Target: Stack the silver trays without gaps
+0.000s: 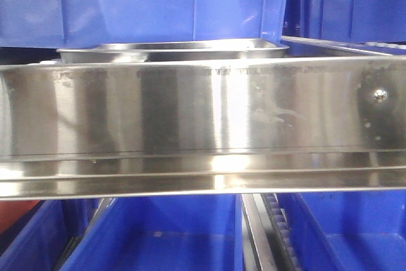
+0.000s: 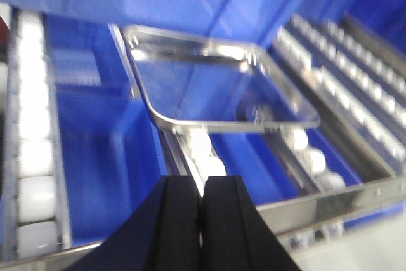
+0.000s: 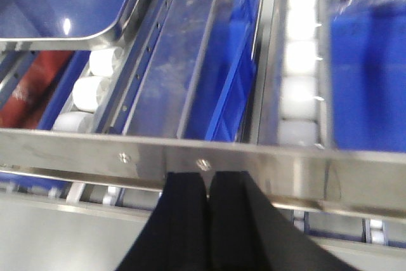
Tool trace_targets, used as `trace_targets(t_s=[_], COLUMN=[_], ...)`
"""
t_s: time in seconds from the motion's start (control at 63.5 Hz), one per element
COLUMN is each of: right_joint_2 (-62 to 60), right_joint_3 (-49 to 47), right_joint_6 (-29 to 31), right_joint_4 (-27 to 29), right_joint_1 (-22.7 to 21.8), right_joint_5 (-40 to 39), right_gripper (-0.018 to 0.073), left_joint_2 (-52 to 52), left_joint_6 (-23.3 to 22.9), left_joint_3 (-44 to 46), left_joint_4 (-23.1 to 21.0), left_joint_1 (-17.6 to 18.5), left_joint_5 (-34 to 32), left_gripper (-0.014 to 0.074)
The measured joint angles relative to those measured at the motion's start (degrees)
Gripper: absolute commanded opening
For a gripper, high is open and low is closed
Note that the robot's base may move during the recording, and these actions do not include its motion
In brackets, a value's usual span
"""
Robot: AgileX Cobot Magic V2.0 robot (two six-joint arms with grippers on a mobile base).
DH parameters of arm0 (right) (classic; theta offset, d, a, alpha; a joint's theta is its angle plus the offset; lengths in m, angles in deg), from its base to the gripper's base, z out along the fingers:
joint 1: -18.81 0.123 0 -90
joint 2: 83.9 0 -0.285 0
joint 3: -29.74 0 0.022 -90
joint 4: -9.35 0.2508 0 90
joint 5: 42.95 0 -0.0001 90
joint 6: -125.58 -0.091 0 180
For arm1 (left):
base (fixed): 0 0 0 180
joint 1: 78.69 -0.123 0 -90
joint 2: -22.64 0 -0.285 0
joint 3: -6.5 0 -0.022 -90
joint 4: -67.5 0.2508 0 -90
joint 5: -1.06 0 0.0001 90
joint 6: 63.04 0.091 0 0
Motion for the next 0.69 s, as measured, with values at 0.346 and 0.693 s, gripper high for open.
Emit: trace_targets(t_s=[0.346, 0.693], right_joint_2=[14.68, 26.48], right_joint_3=[-14.19, -20.06], right_joint_6=[0.0, -1.02], right_joint_4=[-1.61, -4.3], right_joint_1=[0.48, 5.33], right_joint_5=[0.12, -4.18], right_gripper=[-0.0068, -0.0068], left_joint_2=[-9.91, -21.5], left_joint_6=[-2.2, -2.2], left_joint_3=[8.33, 10.2], left_joint_4=[-0.13, -0.47], left_joint_1=[2.18, 2.39], left_joint_5=[-1.29, -3.82], left_gripper=[-0.0016, -0.0016])
